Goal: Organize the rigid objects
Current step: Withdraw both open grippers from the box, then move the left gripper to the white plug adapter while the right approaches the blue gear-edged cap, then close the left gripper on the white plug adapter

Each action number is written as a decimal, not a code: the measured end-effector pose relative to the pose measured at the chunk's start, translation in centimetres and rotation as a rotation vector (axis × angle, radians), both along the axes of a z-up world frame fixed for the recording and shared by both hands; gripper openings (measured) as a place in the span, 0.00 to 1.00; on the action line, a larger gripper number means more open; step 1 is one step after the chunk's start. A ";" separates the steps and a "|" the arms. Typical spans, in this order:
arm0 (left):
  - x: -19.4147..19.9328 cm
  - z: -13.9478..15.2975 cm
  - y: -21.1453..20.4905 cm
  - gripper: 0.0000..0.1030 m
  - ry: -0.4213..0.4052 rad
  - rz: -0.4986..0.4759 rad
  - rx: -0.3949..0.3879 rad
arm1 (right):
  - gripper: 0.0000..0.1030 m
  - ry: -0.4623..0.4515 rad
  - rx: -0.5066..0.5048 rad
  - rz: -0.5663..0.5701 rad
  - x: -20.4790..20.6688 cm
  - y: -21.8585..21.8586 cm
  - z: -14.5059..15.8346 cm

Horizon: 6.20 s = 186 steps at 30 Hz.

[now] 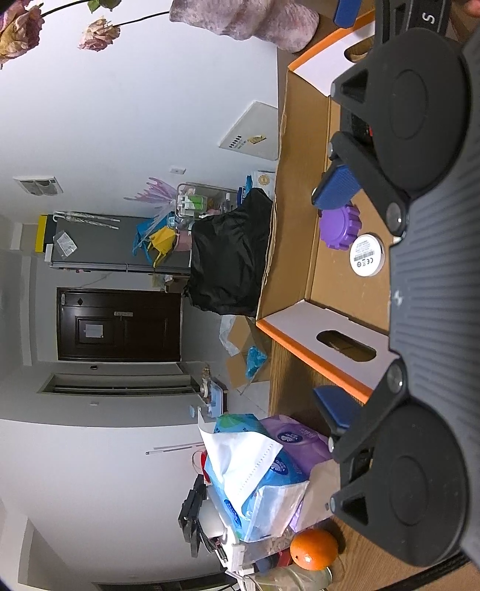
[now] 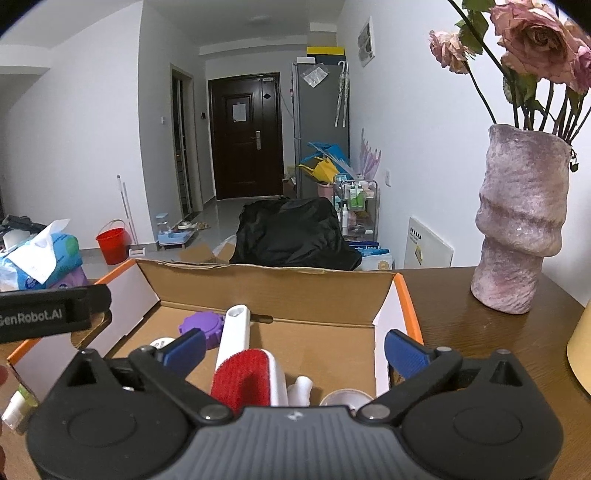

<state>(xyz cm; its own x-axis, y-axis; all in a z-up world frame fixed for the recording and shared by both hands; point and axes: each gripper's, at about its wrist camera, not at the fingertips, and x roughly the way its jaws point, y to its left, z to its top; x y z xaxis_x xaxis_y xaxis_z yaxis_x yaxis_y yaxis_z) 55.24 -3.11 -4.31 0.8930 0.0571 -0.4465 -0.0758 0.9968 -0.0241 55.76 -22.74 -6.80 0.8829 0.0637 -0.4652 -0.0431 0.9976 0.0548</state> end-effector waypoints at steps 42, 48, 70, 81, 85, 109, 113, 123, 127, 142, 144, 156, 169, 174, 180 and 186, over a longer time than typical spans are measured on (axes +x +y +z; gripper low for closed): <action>-6.8 0.6 -1.3 1.00 -0.002 -0.065 -0.003 | 1.00 -0.043 -0.022 0.003 -8.1 -1.3 0.9; -8.3 0.5 -1.4 1.00 0.005 -0.068 -0.011 | 1.00 -0.040 -0.019 0.002 -9.0 -1.4 0.9; -13.9 0.2 -1.7 1.00 0.053 -0.086 -0.018 | 1.00 -0.018 -0.001 -0.003 -15.4 -1.9 0.7; -17.0 -0.3 -2.0 1.00 0.080 -0.102 -0.011 | 1.00 -0.019 -0.011 0.002 -18.8 -1.9 0.5; -17.9 -0.4 -2.1 1.00 0.088 -0.106 -0.009 | 1.00 -0.021 -0.012 0.006 -20.1 -2.0 0.5; -22.5 -2.7 -2.0 1.00 0.155 -0.140 -0.002 | 1.00 0.022 -0.012 0.015 -24.7 -2.5 -1.5; -22.4 -3.0 -2.1 1.00 0.161 -0.149 0.001 | 1.00 0.033 -0.014 0.006 -24.5 -2.7 -1.8; -21.4 -4.3 -2.1 1.00 0.200 -0.170 -0.035 | 1.00 0.061 -0.004 -0.033 -23.9 -3.1 -2.2; -20.7 -5.1 -2.5 1.00 0.233 -0.183 -0.032 | 1.00 0.067 -0.005 -0.049 -23.8 -3.3 -2.3; -18.3 -6.4 -3.8 1.00 0.274 -0.198 0.015 | 1.00 0.088 -0.003 -0.075 -23.3 -3.5 -2.8; -18.2 -6.4 -3.9 1.00 0.273 -0.206 0.020 | 1.00 0.091 -0.002 -0.077 -23.2 -3.5 -2.9; -17.4 -6.9 -4.1 0.81 0.274 -0.220 -0.006 | 1.00 0.098 0.000 -0.079 -23.1 -3.5 -3.1; -18.0 -6.5 -4.3 0.39 0.246 -0.251 0.009 | 1.00 0.105 -0.006 -0.075 -22.9 -3.2 -3.5; -18.4 -5.9 -3.9 0.39 0.224 -0.242 0.000 | 1.00 0.104 -0.003 -0.067 -22.9 -3.1 -3.5; -19.3 -4.8 -3.6 0.39 0.191 -0.237 -0.008 | 1.00 0.099 0.003 -0.054 -22.9 -3.1 -3.5; -20.0 -3.9 -2.7 0.39 0.166 -0.217 -0.031 | 1.00 0.089 0.013 -0.039 -23.0 -3.1 -3.5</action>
